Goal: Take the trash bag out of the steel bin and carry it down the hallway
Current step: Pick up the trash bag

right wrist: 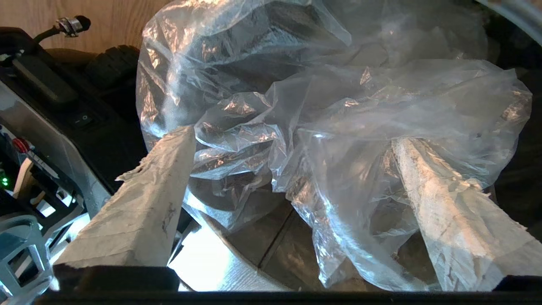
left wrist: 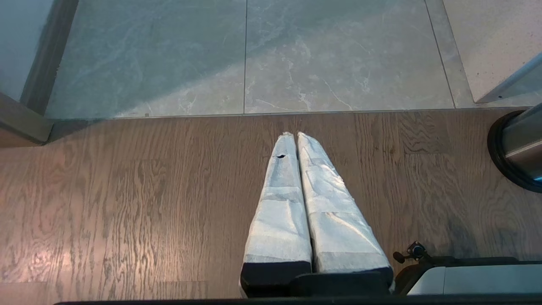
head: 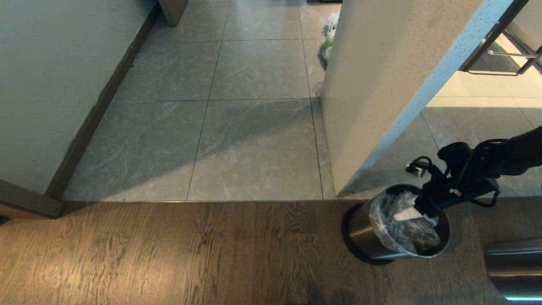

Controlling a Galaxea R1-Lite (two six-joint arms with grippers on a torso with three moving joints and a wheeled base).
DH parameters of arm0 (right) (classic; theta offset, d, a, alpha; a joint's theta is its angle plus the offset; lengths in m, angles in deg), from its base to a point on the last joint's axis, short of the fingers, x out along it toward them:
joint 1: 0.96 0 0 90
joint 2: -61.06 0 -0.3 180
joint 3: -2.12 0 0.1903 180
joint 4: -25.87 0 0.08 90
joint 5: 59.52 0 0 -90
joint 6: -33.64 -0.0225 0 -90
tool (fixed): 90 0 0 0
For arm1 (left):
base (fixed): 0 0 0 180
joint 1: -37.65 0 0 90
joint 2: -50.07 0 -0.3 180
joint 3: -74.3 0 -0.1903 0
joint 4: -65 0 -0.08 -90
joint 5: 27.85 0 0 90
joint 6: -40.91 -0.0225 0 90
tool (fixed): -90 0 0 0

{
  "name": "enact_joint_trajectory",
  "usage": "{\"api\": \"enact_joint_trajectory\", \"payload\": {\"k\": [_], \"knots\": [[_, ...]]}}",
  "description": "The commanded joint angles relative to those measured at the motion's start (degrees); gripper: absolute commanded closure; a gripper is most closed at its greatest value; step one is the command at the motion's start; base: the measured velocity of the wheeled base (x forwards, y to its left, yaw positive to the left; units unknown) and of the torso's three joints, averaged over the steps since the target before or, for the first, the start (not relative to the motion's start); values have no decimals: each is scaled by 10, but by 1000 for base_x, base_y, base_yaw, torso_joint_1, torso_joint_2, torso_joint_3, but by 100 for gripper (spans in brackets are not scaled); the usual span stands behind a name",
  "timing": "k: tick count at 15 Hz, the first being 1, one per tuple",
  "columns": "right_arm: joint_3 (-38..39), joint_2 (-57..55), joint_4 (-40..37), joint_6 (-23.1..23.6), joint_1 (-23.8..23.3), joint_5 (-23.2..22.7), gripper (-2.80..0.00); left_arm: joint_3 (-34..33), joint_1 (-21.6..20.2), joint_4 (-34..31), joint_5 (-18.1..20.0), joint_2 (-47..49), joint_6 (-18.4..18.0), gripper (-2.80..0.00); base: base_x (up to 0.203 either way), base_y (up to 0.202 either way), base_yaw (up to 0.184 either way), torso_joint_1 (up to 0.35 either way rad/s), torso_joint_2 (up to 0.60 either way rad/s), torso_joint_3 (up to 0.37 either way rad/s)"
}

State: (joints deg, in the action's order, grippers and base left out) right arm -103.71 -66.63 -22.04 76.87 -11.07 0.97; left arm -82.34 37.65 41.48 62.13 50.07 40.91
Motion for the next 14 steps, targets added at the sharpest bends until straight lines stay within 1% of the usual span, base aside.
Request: {"api": "enact_joint_trajectory", "payload": {"k": [1,3,7,10,14], "knots": [[-5,-9,-4,3,5,2,-280,0,0,0,0,0,0,0,0,0,0,0,0,0],[-5,-15,-6,1,10,22,-280,0,0,0,0,0,0,0,0,0,0,0,0,0],[-5,-28,-5,0,15,24,-280,0,0,0,-1,0,0,0,0,0,0,0,0,0],[-7,-37,-3,-2,22,36,-280,0,0,0,0,0,0,0,0,0,0,0,0,0],[-15,-49,2,0,27,36,-280,0,0,0,0,0,0,0,0,0,0,0,0,0]]}}
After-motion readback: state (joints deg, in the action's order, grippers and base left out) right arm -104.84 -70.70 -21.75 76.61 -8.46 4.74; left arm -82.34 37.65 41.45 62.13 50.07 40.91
